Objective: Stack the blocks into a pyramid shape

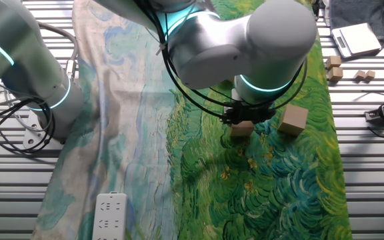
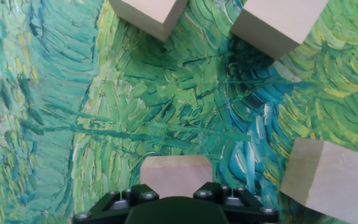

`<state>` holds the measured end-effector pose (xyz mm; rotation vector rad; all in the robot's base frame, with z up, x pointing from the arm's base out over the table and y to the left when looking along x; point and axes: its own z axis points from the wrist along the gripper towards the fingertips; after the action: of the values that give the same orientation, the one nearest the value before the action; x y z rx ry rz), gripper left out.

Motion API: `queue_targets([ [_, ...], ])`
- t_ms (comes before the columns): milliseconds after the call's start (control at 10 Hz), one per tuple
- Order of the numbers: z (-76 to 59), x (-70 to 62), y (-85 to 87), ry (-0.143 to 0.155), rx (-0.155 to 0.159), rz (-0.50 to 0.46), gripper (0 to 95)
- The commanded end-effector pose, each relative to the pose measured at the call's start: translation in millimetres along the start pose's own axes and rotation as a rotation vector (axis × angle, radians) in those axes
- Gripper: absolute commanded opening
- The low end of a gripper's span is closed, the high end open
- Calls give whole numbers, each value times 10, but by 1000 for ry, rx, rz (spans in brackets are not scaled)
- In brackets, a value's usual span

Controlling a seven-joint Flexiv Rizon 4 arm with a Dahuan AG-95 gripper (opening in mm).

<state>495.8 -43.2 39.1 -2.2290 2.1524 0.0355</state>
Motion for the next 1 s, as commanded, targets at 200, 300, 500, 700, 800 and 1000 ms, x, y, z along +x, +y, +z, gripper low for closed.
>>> queue_targets([
  [200, 13, -1, -1, 1, 3, 1, 0],
  [300, 14, -2, -2, 1, 3, 1, 0],
  [500, 17, -3, -2, 0, 5, 4, 0],
  [700, 29, -4, -3, 1, 8, 4, 0],
  [800, 36, -4, -3, 0, 11, 3, 0],
  [1000, 52, -5, -3, 5, 13, 4, 0],
])
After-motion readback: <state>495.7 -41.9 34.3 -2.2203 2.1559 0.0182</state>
